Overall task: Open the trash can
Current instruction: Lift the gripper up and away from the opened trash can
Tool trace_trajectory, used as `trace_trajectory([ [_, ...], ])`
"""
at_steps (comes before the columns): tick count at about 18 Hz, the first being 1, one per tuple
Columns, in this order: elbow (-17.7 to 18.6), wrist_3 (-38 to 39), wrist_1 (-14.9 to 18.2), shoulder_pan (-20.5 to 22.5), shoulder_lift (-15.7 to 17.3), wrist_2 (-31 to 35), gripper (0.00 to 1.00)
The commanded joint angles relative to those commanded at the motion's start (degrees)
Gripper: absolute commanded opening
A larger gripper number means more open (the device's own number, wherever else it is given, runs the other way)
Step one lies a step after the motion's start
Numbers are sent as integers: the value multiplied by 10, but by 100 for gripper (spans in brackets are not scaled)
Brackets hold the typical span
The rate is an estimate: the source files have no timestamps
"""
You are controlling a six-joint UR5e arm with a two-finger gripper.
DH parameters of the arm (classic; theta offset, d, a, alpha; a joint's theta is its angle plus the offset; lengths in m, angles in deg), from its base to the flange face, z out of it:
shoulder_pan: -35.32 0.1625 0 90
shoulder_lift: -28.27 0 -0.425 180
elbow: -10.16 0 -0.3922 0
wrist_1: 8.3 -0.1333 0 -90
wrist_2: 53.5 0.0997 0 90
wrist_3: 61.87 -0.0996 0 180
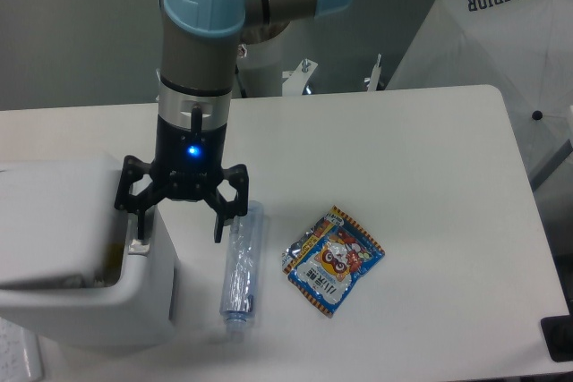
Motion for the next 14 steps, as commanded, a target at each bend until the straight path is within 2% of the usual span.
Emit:
trace_trajectory([
  [6,-14,-3,0,5,9,0,100],
  [8,-18,-5,0,23,18,16,100],
  [10,-19,-30,1,42,24,72,100],
  [14,0,-133,11,50,22,241,100],
])
